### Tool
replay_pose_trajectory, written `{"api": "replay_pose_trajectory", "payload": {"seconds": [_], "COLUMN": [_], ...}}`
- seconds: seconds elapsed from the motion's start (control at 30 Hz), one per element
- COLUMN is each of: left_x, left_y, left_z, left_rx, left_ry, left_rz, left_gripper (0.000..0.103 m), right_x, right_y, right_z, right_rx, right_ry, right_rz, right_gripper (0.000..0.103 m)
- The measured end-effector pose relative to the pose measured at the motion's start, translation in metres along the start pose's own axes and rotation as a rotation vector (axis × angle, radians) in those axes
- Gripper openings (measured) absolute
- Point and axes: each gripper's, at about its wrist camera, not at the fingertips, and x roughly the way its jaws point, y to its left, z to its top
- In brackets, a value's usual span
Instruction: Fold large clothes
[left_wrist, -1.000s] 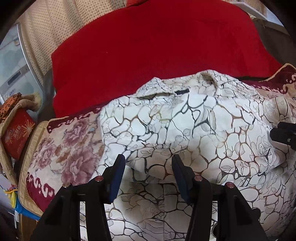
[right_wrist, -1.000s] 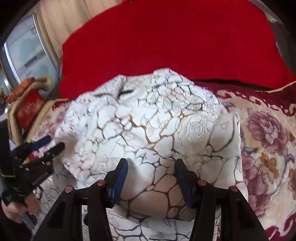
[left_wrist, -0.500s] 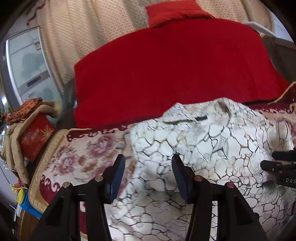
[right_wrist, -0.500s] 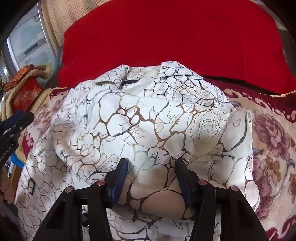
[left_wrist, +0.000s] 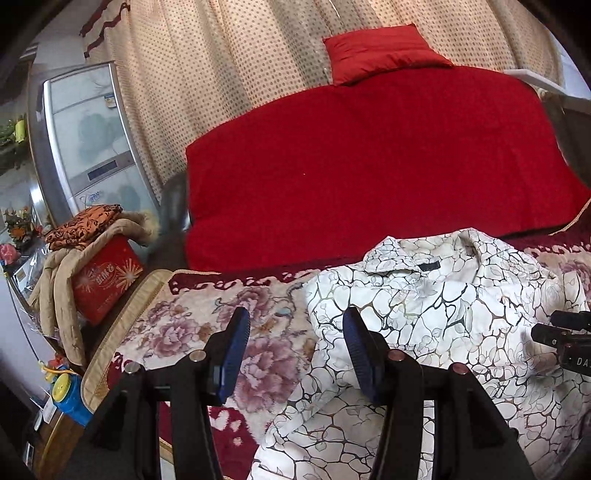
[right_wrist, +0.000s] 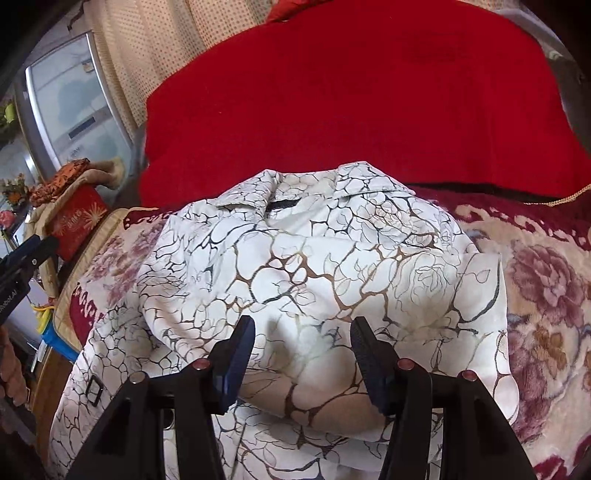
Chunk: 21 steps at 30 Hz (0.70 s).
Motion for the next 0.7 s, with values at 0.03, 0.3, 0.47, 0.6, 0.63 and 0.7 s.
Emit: {"api": "replay_pose_trajectory", "payload": {"seconds": [0.03,0.3,0.47,0.6,0.63,0.7], "left_x": [-0.002,-0.009,-0.009,-0.001,0.006,0.021], "left_y": [0.001,0.000,-0.006,-0.017,-0.022,-0.032], "left_z": [0.001,0.003,0.005,0.005,0.004,0.001], "left_rx": [0.000,0.005,0.009,0.024,0.029,0.041], "left_ry": [-0.005,-0.023,-0.025,-0.009,0.006,0.046], "left_rz": [0.004,0.018,0.014,-0.001,-0.018,-0.049], "left_gripper": [0.053,0.053,0.053,0.058,0.061,0.062], "right_x": [0.000,0.002,-0.006,-0.008,-0.008,-0.008], "right_y": [0.001,-0.003,-0.013,-0.024,-0.026,-0.028], "right_z": [0.000,-0.003,-0.002,-0.002,-0.002,-0.001], "right_rx": [-0.002,0.007,0.023,0.047,0.050,0.054], "right_ry": [0.001,0.009,-0.012,-0.015,-0.015,-0.016], "right_rz": [-0.001,-0.002,-0.009,-0.032,-0.042,-0.057], "right_gripper": [0.058,0.058,0.058,0.058,0.058,0.058]}}
